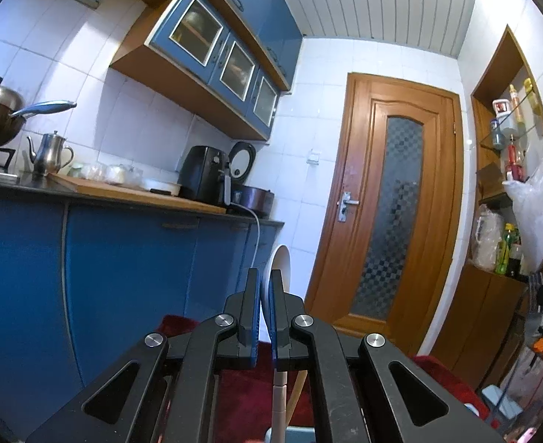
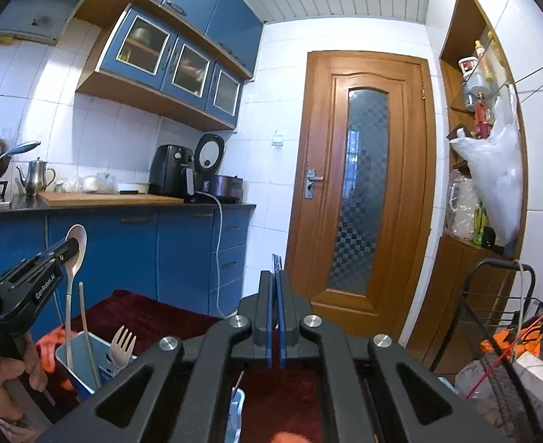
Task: Organize utensils
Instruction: 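Lift the beige spoon with the left tool while the right tool carries the fork to the holder, then lower the spoon into the blue holder and open the left tool while the right tool releases the fork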
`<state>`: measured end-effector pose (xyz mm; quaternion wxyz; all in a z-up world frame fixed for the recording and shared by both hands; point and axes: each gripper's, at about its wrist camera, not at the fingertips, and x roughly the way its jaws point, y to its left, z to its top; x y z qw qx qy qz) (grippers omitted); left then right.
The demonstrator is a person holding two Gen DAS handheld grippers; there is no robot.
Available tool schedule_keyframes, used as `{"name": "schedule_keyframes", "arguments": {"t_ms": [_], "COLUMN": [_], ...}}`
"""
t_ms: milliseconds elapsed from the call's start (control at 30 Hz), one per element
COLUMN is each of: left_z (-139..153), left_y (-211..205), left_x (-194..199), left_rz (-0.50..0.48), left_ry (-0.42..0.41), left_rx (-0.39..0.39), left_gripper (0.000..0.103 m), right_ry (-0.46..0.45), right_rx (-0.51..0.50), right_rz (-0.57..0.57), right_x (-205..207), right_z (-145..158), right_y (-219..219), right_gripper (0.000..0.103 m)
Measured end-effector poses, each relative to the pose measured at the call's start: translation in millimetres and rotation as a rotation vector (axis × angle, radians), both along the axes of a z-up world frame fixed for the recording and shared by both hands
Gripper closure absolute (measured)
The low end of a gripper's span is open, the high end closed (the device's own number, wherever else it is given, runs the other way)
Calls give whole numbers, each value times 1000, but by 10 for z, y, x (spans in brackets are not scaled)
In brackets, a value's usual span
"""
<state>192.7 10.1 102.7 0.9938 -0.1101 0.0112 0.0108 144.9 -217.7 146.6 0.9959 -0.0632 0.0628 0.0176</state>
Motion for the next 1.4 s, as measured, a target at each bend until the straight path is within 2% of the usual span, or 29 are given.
{"name": "schedule_keyframes", "arguments": {"t_ms": [600,800,933,1033,1167,1400], "left_z": [-129,-115,-127,-118,-78,-13], "left_y": [65,58,70,68,83,126], "left_x": [-226,-296,-325,-391,-476,-674], "left_rz": [-51,-89,-127,-141,-157,-197], "left_ry": [61,88,125,131,145,191], "left_rx": [43,51,29,34,25,6], "left_gripper": [98,97,93,90,80,79], "right_ry": [126,152,146,154,166,196], "right_rx": [68,115,126,154,197,236], "right_rz": [98,154,156,159,162,157], "right_x": [15,-32,-93,-134,-193,-388], "right_z": [-296,-290,-249,-223,-176,-102], "right_y": [-22,-57,-55,-89,-155,-227], "right_gripper": [98,97,90,89,89,89]}}
